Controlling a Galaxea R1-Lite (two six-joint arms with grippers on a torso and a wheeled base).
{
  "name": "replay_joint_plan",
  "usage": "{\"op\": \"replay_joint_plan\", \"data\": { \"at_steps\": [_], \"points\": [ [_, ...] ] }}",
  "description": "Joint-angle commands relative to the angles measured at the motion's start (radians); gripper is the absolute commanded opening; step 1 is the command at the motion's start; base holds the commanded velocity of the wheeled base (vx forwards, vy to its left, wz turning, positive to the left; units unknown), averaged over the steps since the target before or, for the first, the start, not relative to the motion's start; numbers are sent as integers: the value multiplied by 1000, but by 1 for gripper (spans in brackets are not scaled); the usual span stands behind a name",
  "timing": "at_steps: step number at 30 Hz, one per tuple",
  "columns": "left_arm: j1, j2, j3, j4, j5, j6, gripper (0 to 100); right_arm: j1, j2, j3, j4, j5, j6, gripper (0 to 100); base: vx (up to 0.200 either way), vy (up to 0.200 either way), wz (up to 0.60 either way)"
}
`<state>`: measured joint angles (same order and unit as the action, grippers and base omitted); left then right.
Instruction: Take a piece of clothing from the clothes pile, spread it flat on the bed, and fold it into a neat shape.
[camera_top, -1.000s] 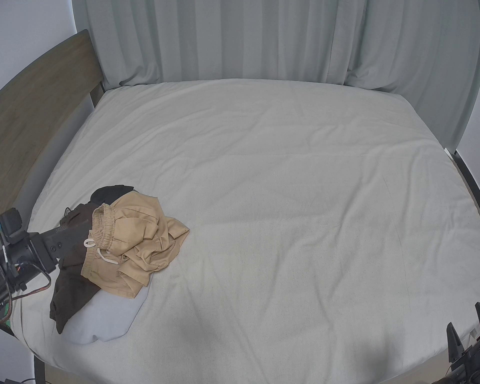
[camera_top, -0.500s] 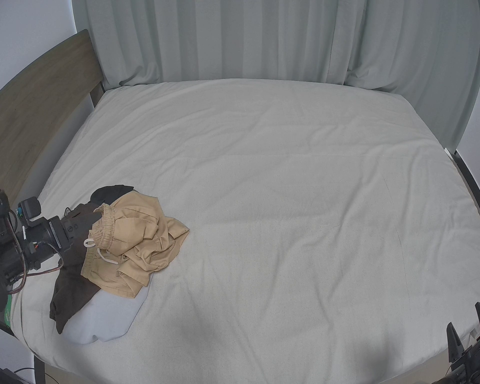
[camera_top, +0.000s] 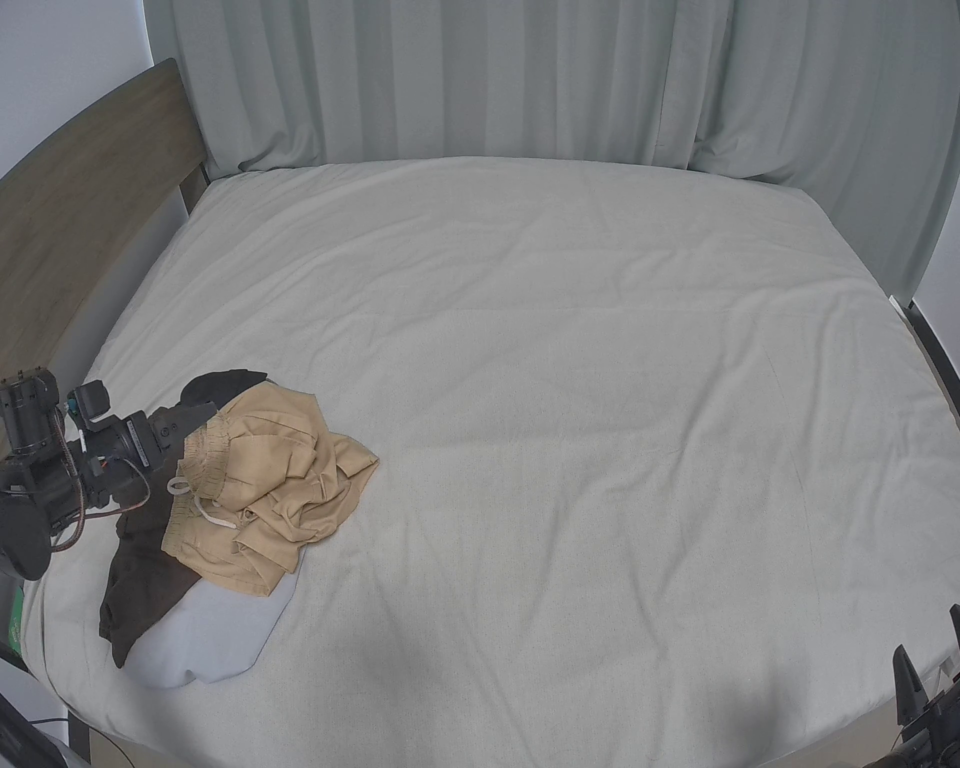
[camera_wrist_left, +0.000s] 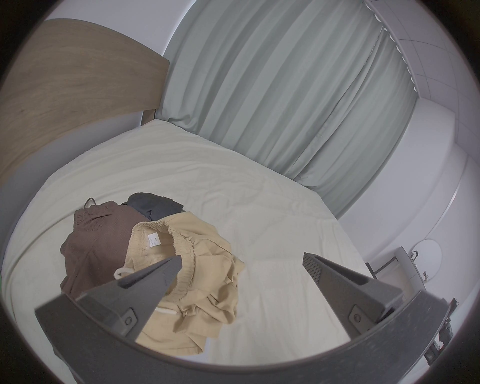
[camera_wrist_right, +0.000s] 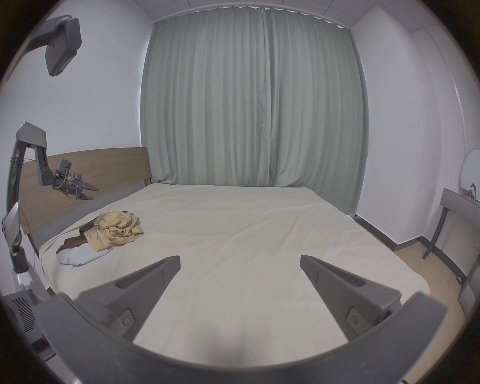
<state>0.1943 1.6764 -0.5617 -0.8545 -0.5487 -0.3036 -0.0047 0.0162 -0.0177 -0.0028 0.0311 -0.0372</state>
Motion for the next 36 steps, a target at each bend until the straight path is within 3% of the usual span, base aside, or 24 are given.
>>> {"op": "replay_joint_plan", "data": {
  "at_steps": [1, 36],
  "points": [
    [2, 98, -37, -14, 1, -5, 100, 0, -16, 18, 0, 1, 0, 100, 0, 0, 0],
    [7, 236, -112, -26, 0, -31, 100, 2, -16, 18, 1, -2, 25, 100, 0, 0, 0]
  ]
}}
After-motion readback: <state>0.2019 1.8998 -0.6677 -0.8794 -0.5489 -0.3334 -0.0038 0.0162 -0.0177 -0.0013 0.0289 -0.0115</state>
